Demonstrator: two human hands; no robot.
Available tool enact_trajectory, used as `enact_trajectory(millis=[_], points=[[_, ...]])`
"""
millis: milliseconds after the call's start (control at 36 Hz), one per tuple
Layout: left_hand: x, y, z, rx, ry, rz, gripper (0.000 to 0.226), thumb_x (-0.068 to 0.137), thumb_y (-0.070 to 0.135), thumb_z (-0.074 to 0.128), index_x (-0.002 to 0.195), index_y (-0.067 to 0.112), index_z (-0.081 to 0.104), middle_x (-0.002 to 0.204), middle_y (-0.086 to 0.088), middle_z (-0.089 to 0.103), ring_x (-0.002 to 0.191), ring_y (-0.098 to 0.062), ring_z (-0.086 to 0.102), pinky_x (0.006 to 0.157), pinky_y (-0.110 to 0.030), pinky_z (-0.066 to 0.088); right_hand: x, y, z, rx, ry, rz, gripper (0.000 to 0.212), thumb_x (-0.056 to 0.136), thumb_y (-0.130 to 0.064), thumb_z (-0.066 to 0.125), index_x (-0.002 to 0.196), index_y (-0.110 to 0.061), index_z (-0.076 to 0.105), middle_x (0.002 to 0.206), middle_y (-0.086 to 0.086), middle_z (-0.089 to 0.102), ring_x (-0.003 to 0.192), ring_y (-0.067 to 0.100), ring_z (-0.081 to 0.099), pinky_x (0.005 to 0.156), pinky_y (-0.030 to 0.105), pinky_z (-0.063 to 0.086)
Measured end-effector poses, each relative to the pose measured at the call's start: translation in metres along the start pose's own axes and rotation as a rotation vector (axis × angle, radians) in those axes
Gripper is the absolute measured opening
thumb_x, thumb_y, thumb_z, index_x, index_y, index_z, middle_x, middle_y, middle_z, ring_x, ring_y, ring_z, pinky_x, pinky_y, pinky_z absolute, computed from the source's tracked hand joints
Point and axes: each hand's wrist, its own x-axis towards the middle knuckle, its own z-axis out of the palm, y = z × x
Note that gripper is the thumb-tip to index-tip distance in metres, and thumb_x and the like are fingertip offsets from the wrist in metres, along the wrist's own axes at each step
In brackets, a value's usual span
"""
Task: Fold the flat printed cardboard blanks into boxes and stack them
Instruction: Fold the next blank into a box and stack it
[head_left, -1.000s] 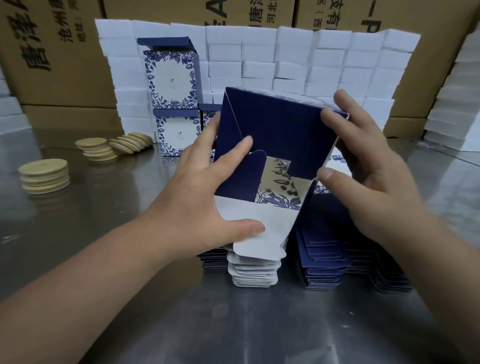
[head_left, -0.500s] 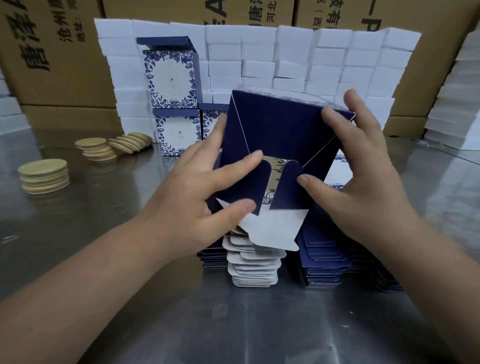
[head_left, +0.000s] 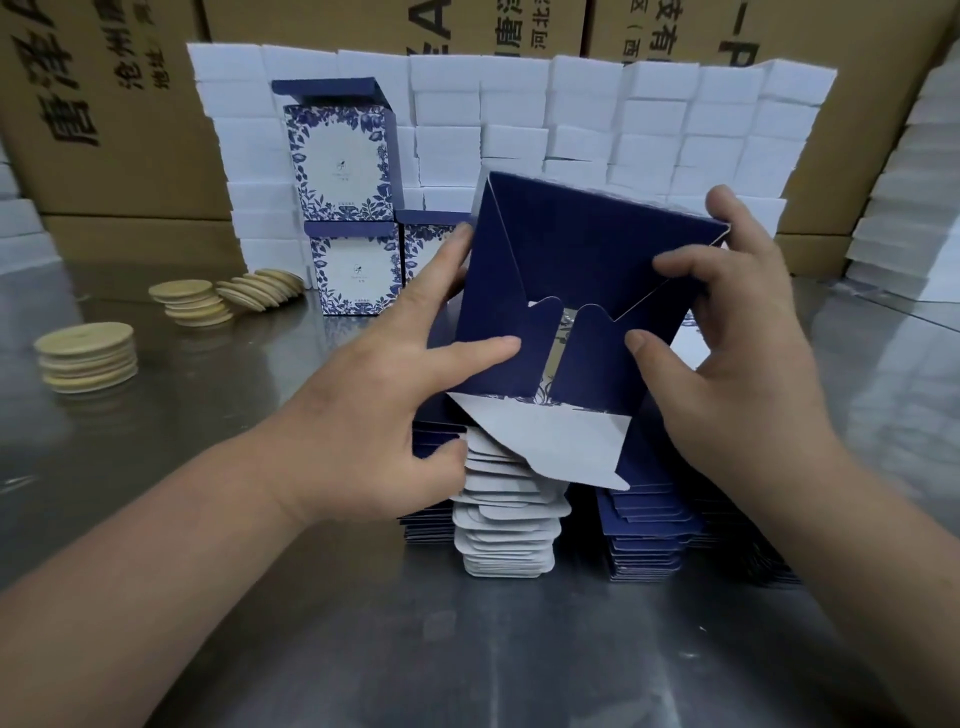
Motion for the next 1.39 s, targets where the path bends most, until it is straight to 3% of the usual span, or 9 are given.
enact_trajectory(millis=[139, 278, 444, 639, 722, 917, 1056, 1222, 1389], points=[[0.001, 0.003, 0.004, 0.001, 0.104, -0.03, 0.051, 0.074, 0.039, 0.057, 0.121, 0.02, 0.058, 0.151, -0.004, 0.005, 0.137, 0.008, 0.013, 0.107, -0.007, 0.019, 0.0, -0.004, 0.0, -0.039, -0.007, -0.018, 0.039, 0.077, -0.005, 0.063, 0.102, -0.03, 0.047, 0.145, -0.008, 0.018, 0.133, 0.004, 0.025, 0.092, -0.003, 0.026], [0.0, 0.007, 0.005, -0.045, 0.207, -0.107, 0.042, 0.074, 0.044, 0.059, 0.11, 0.022, 0.063, 0.147, -0.005, 0.019, 0.125, -0.001, 0.031, 0.104, -0.006, 0.026, -0.001, -0.01, 0.0, 0.022, -0.019, -0.037, 0.04, 0.078, -0.011, 0.058, 0.101, -0.041, 0.045, 0.142, -0.022, 0.017, 0.13, -0.016, 0.023, 0.079, -0.006, 0.032], [0.0, 0.011, 0.008, -0.055, 0.317, -0.219, 0.037, 0.074, 0.047, 0.055, 0.096, 0.019, 0.069, 0.139, 0.002, 0.03, 0.116, -0.006, 0.039, 0.096, -0.001, 0.026, -0.003, -0.011, 0.001, 0.1, -0.045, -0.073, 0.041, 0.078, -0.017, 0.057, 0.107, -0.043, 0.045, 0.144, -0.023, 0.016, 0.138, -0.001, 0.026, 0.108, 0.018, 0.031], [0.001, 0.015, 0.013, -0.11, 0.42, -0.272, 0.017, 0.079, 0.044, 0.054, 0.07, 0.03, 0.06, 0.135, 0.005, 0.035, 0.116, -0.005, 0.044, 0.098, -0.011, 0.033, -0.004, -0.019, 0.004, 0.287, -0.062, 0.056, 0.072, 0.068, -0.039, 0.065, 0.129, -0.045, 0.026, 0.146, -0.018, 0.024, 0.137, 0.001, 0.029, 0.108, 0.022, 0.033], [0.002, 0.017, 0.015, -0.11, 0.443, -0.296, 0.02, 0.078, 0.045, 0.054, 0.066, 0.029, 0.06, 0.134, 0.01, 0.036, 0.116, -0.005, 0.046, 0.097, -0.015, 0.037, -0.002, -0.023, 0.005, 0.348, -0.054, 0.22, 0.089, 0.06, -0.049, 0.065, 0.134, -0.044, 0.017, 0.141, -0.027, 0.025, 0.13, -0.007, 0.035, 0.1, 0.013, 0.038], [0.003, 0.023, 0.014, -0.088, 0.484, -0.293, 0.02, 0.078, 0.039, 0.062, 0.061, 0.031, 0.055, 0.125, 0.021, 0.035, 0.105, 0.006, 0.044, 0.089, -0.002, 0.034, -0.003, -0.026, 0.005, 0.255, -0.145, 0.266, 0.069, 0.061, -0.05, 0.066, 0.122, -0.055, 0.035, 0.118, -0.034, 0.052, 0.113, -0.012, 0.047, 0.087, 0.014, 0.045], [0.004, 0.028, 0.016, -0.062, 0.501, -0.334, 0.012, 0.074, 0.03, 0.068, 0.073, 0.026, 0.057, 0.12, 0.018, 0.038, 0.101, 0.01, 0.045, 0.086, 0.0, 0.033, -0.007, -0.026, 0.009, 0.355, -0.151, 0.299, 0.076, 0.073, -0.035, 0.065, 0.141, -0.036, 0.03, 0.114, -0.04, 0.054, 0.105, -0.016, 0.054, 0.085, 0.012, 0.049], [0.006, 0.033, 0.013, -0.204, 0.524, -0.435, 0.071, 0.066, 0.033, 0.07, 0.125, 0.04, 0.032, 0.122, 0.02, 0.045, 0.099, 0.006, 0.052, 0.084, -0.013, 0.044, -0.01, -0.03, 0.014, 0.358, -0.108, 0.336, 0.079, 0.078, -0.034, 0.064, 0.146, -0.032, 0.024, 0.122, -0.033, 0.054, 0.111, -0.011, 0.054, 0.094, 0.029, 0.049], [0.007, 0.027, 0.014, -0.066, 0.379, -0.471, 0.084, 0.068, 0.042, 0.066, 0.143, 0.024, 0.033, 0.126, 0.013, 0.041, 0.108, 0.01, 0.034, 0.086, 0.008, 0.021, -0.009, -0.028, 0.011, 0.302, -0.087, 0.344, 0.052, 0.073, -0.037, 0.066, 0.116, -0.052, 0.039, 0.109, -0.042, 0.054, 0.102, -0.016, 0.053, 0.08, 0.01, 0.048]])
